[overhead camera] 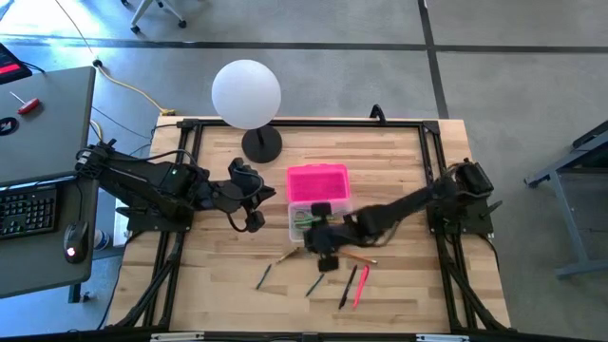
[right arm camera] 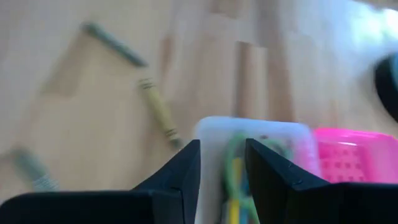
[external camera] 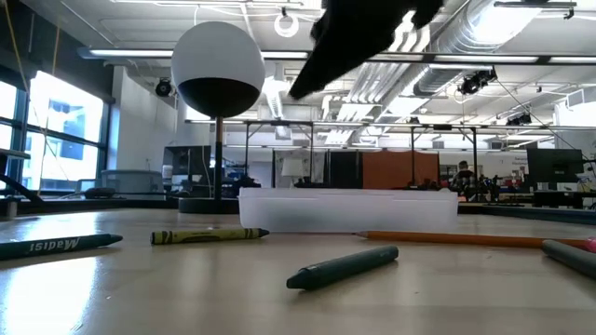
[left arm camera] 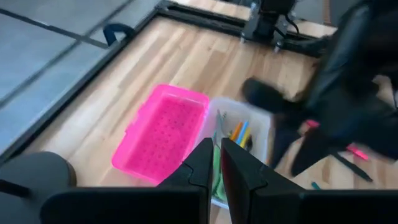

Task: Pick & place school supplies into a supply box
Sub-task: Put the pink pen into the pink supply box

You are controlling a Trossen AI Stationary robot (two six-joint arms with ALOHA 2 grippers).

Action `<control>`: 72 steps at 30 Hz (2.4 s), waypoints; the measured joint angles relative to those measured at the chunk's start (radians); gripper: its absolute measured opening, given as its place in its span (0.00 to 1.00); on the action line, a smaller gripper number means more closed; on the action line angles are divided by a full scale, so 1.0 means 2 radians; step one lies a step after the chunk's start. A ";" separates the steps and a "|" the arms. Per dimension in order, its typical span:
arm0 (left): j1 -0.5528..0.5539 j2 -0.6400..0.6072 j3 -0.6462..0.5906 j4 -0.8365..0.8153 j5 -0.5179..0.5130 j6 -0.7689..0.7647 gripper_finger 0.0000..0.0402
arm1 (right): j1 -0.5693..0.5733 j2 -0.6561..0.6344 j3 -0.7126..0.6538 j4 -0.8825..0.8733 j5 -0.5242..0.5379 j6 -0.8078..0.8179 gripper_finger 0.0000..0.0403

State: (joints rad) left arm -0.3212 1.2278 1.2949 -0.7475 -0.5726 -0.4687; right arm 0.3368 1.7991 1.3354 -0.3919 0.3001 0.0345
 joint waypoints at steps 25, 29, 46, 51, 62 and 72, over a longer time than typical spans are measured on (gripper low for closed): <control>0.000 0.000 0.000 -0.001 0.008 -0.006 0.16 | 0.182 -0.031 -0.230 0.127 -0.167 -0.100 0.23; 0.000 0.000 0.000 0.002 0.008 -0.014 0.16 | 0.168 -0.031 -0.235 0.135 -0.176 -0.138 0.20; 0.000 0.000 0.000 0.002 0.008 -0.017 0.16 | 0.126 -0.033 -0.351 0.307 -0.247 -0.210 0.19; 0.000 0.000 0.000 0.001 0.008 -0.017 0.16 | 0.126 -0.032 -0.420 0.429 -0.241 -0.205 0.18; 0.000 0.000 0.000 0.001 0.006 -0.018 0.16 | 0.125 0.012 -0.486 0.563 -0.237 -0.187 0.18; 0.000 0.000 0.000 0.001 0.006 -0.018 0.16 | 0.126 0.060 -0.485 0.648 -0.233 -0.175 0.16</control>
State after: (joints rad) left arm -0.3211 1.2285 1.2942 -0.7460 -0.5610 -0.5041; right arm 0.5884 1.9194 0.3656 0.9039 -0.1665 -0.3145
